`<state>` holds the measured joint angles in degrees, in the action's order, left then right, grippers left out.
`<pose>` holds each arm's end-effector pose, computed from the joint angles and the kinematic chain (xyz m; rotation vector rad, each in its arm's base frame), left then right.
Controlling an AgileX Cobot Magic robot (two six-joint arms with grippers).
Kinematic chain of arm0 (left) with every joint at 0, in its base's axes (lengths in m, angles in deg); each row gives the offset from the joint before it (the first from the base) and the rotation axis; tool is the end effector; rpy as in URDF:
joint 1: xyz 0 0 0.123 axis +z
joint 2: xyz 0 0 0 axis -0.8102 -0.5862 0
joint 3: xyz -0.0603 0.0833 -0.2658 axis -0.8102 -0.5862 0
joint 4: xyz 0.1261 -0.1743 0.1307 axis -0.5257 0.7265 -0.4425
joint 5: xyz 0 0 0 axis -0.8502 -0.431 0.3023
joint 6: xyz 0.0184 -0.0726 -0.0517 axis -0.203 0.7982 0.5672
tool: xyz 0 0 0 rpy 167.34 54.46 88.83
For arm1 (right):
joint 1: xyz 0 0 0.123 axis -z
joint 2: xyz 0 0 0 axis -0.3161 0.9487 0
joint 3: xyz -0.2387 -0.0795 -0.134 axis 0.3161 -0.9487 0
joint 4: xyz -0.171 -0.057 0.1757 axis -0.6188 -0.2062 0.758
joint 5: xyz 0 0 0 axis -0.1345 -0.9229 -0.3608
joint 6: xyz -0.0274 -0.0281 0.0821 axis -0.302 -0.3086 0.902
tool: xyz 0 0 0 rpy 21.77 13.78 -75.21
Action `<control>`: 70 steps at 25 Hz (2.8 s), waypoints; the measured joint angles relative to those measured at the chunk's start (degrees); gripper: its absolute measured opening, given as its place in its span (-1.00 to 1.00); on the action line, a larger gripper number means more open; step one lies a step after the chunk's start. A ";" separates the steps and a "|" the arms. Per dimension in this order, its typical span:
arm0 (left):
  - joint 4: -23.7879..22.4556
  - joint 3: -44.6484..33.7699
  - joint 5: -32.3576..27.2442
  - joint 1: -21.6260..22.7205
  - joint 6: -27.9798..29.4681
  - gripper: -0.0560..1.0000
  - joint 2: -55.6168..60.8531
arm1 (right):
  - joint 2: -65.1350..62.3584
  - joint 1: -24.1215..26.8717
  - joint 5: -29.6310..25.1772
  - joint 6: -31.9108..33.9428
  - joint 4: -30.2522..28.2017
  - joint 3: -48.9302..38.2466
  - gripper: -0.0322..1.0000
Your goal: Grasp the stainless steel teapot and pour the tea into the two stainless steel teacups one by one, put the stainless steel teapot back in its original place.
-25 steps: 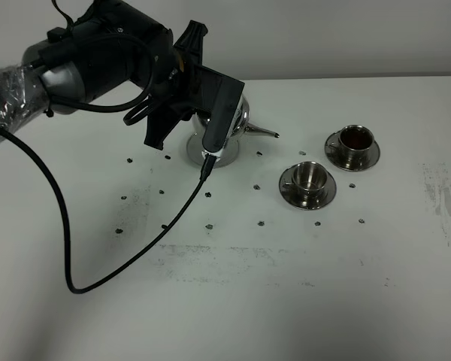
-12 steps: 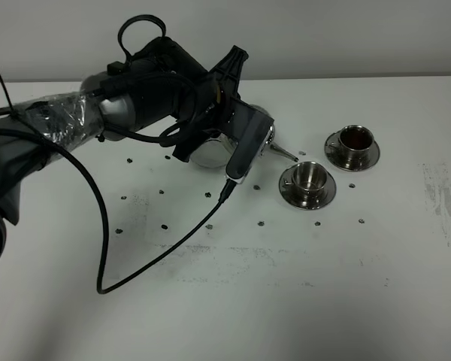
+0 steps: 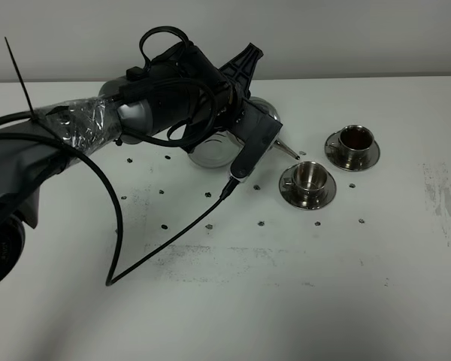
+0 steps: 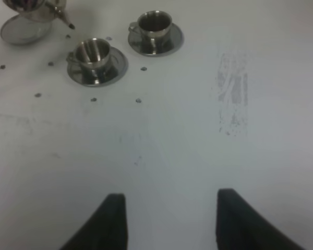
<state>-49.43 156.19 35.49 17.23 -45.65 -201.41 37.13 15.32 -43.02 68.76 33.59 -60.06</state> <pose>0.4131 -0.2829 0.2104 2.2790 0.9730 0.8163 -0.0061 -0.0003 0.2788 -0.0213 2.1016 0.0530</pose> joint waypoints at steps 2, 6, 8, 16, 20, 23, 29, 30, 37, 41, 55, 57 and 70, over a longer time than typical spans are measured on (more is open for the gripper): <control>-0.48 0.00 0.14 -0.07 -0.06 -0.49 0.00 | 0.00 0.00 0.00 0.00 0.00 0.00 -0.14; -0.74 0.00 0.21 -0.12 -0.54 -0.49 0.00 | 0.00 0.00 0.00 0.00 0.00 0.00 -0.14; -0.89 0.00 0.21 -0.27 -0.67 -0.49 0.00 | 0.00 0.00 0.00 0.00 0.00 0.00 -0.14; -2.02 0.00 0.79 -1.36 -0.67 -0.49 -0.23 | 0.00 0.00 0.00 0.00 0.00 0.00 -0.14; -3.24 0.00 0.73 -1.36 -0.67 -0.49 -0.55 | 0.00 0.00 0.00 0.00 0.00 0.00 -0.14; -3.82 0.00 0.73 -1.36 -0.73 -0.49 -0.55 | 0.00 0.00 0.00 0.00 0.00 0.00 -0.14; -5.71 0.00 1.90 -1.43 -0.73 -0.49 -0.86 | 0.00 0.00 0.00 0.00 0.00 0.00 -0.14; -6.27 0.00 2.11 -1.55 -0.73 -0.49 -0.98 | 0.00 0.00 0.00 0.00 0.00 0.00 -0.14; -8.37 0.00 3.62 -1.98 0.20 -0.49 -1.16 | 0.00 0.00 0.00 0.00 0.00 0.00 -0.14; -10.18 0.00 3.57 -2.24 0.24 -0.49 -1.33 | 0.00 0.00 0.00 0.00 0.00 0.00 -0.14; -13.90 0.00 5.44 -2.88 0.24 -0.49 -2.28 | 0.00 0.00 0.00 0.00 0.00 0.00 -0.14; -14.54 0.00 5.49 -2.88 0.24 -0.49 -2.28 | 0.00 0.00 0.00 0.00 0.00 0.00 -0.14; -17.56 0.00 7.06 -3.38 0.37 -0.49 -2.28 | 0.00 0.00 0.00 0.00 0.00 0.00 -0.14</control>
<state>-66.98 156.19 42.55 13.85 -45.28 -203.70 37.13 15.32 -43.02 68.76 33.59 -60.06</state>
